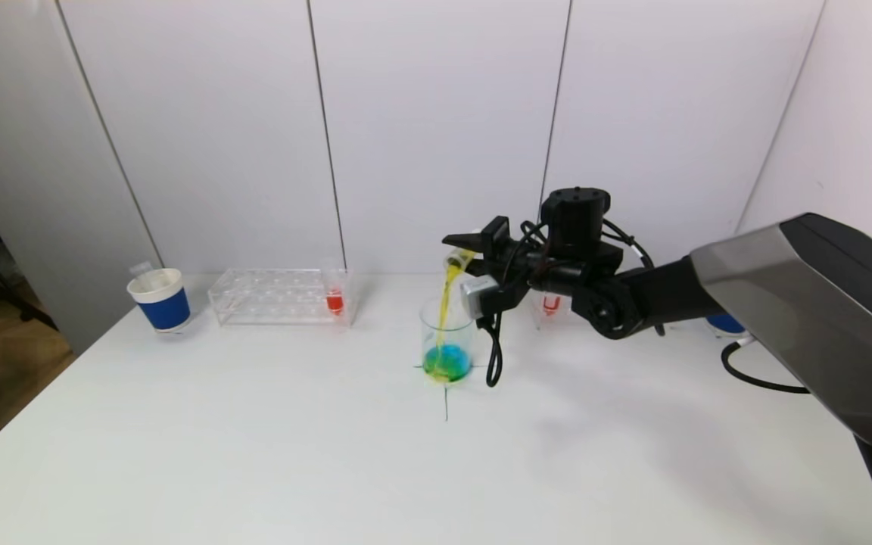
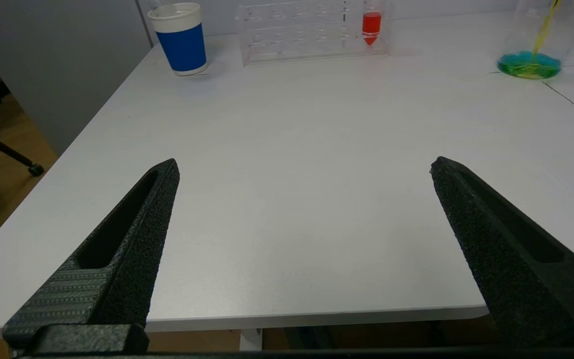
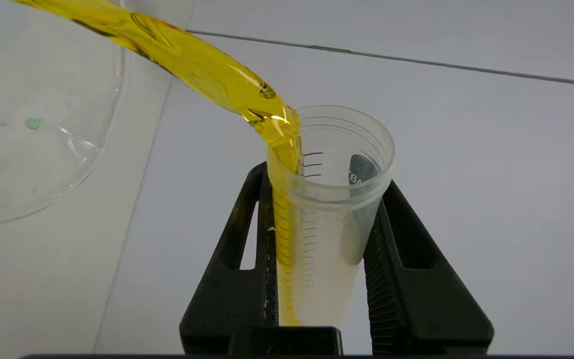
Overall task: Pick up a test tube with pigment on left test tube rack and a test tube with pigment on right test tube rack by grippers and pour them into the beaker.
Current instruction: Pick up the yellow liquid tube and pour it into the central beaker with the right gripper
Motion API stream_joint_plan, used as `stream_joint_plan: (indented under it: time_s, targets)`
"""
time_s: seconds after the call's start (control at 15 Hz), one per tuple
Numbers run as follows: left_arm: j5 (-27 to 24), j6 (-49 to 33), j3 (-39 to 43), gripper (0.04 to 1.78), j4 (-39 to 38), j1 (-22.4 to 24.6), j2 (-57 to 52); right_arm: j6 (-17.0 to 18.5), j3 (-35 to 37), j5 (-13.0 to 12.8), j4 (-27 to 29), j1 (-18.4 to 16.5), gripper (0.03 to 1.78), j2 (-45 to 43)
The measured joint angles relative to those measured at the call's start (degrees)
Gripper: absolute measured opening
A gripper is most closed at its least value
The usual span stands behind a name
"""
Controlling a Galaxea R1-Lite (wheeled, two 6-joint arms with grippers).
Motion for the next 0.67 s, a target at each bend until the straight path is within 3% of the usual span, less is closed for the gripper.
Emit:
stream_joint_plan:
  time_s: [0.67]
  targets:
    - [0.02, 0.0, 0.0, 1.76, 0.0, 0.0, 0.0, -12.65, -1.24, 0.05, -0.34, -0.05, 0.55, -0.46]
